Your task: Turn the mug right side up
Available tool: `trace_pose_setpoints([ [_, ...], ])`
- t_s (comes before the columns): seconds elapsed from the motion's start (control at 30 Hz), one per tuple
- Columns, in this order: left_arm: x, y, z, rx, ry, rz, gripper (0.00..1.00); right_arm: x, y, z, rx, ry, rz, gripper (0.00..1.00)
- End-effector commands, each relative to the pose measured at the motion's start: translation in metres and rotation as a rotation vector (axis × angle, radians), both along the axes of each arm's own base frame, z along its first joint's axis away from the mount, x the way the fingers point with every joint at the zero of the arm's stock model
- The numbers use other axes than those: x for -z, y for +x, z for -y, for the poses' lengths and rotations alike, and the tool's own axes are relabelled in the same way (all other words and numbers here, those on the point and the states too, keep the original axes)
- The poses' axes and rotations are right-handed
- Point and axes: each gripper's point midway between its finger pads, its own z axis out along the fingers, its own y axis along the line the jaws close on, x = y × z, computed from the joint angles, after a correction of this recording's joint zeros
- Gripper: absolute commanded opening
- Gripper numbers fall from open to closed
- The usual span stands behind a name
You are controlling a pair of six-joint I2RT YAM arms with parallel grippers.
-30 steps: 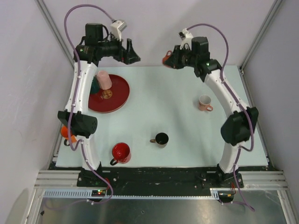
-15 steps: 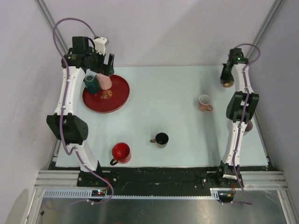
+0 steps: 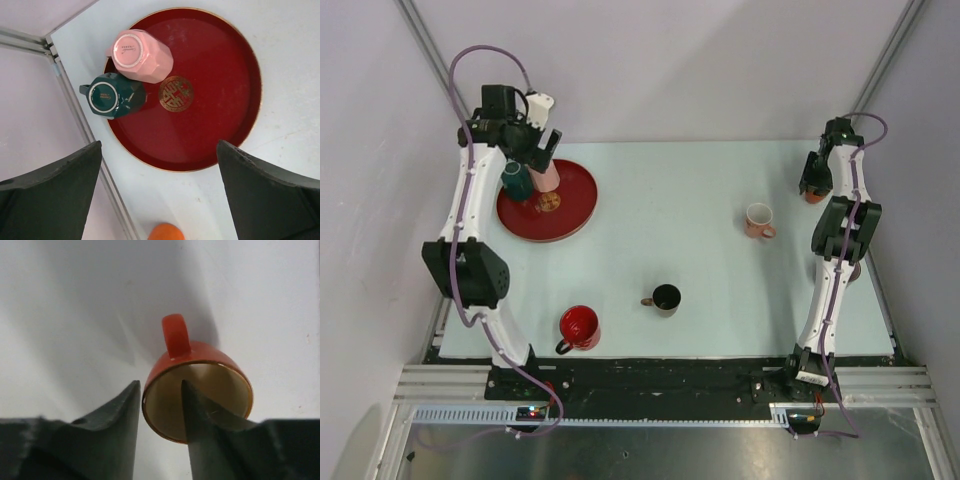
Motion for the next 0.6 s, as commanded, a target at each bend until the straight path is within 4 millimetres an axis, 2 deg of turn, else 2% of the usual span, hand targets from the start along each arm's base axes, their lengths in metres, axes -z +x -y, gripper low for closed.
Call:
trace_pose_setpoints([
  [0.0,0.014,0.024,-0.021,-0.04,0.104,-0.005,1.0,-0.004,-0.007,-0.007,-0.038,0.044,-0.017,0.53],
  [0.13,0.031,0.054,-0.033,-0.129,0.138,-0.013,1.0,-0.036,-0.005,-0.011,-0.07,0.033,0.043,0.84],
  [0.2,0.035,0.07,-0.042,-0.173,0.154,0.0,1.0,-0.055,-0.005,-0.015,-0.083,0.025,0.075,0.95],
  [0.3,0.035,0.093,-0.047,-0.21,0.156,0.036,1.0,-0.083,-0.008,-0.022,-0.107,0.004,0.116,0.99],
  [0.4,0.037,0.117,-0.04,-0.212,0.101,0.088,1.0,-0.107,-0.015,-0.036,-0.137,-0.01,0.145,0.99],
  [0.5,0.049,0.141,-0.028,-0.203,0.031,0.133,1.0,-0.12,-0.024,-0.053,-0.206,-0.012,0.149,0.99],
  [0.57,0.058,0.154,-0.027,-0.239,-0.007,0.159,1.0,-0.126,-0.03,-0.063,-0.249,-0.021,0.144,0.99],
])
